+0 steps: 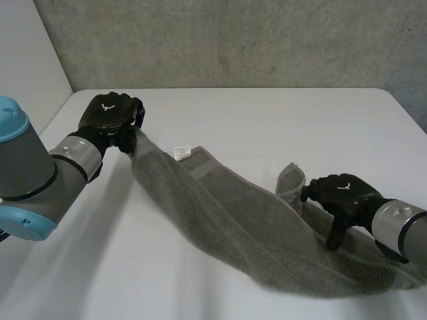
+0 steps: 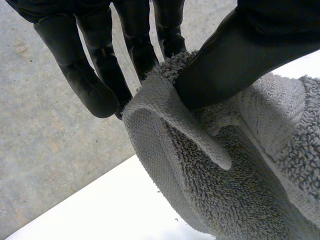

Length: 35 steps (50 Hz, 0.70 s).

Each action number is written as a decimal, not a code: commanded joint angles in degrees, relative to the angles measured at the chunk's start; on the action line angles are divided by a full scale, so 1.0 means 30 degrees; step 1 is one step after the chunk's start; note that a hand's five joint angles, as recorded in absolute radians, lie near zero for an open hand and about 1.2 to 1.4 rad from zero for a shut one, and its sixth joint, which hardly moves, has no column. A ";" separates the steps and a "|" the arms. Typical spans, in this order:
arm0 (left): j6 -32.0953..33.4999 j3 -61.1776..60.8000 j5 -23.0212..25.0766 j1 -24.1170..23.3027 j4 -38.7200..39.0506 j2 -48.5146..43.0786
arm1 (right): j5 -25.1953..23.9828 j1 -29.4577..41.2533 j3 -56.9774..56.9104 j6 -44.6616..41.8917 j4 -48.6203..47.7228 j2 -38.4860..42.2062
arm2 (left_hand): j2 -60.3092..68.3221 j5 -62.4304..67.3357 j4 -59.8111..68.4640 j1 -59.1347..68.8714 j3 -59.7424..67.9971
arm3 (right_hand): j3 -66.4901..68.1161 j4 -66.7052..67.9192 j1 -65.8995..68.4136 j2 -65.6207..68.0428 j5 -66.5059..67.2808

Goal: Fold the towel.

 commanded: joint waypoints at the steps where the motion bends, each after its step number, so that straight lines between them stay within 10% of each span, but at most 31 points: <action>1: -0.0003 -0.0029 0.0000 0.0012 0.0000 0.0020 | 0.0178 0.0579 -0.0068 0.1035 -0.0096 0.1078 | -0.4206 -0.7232 -0.3498 -0.1207 -0.3914 | -0.0649 -0.0418 -0.0739 -0.0688 0.0169; 15: 0.0026 -0.0029 0.0000 -0.0017 0.0000 -0.0010 | 0.1995 0.1750 0.0019 0.1093 -0.1737 0.2660 | -0.4206 -0.7232 -0.3498 -0.1207 -0.3914 | 0.1762 0.1993 0.1672 0.1723 0.2580; 23: -0.0003 -0.0029 0.0000 -0.0017 0.0000 -0.0009 | 0.2696 0.2395 -0.0419 0.1239 -0.1912 0.2983 | -0.4206 -0.7232 -0.3498 -0.1207 -0.3914 | 1.9379 1.9610 1.9289 1.9340 2.0197; 35: -0.0062 0.0029 0.0000 -0.0426 0.0000 0.0283 | 0.3079 0.2571 -0.2935 0.2206 -0.1884 0.2163 | -0.4206 -0.7232 -0.3498 -0.1207 -0.3914 | 1.9405 1.9635 1.9315 1.9365 2.0222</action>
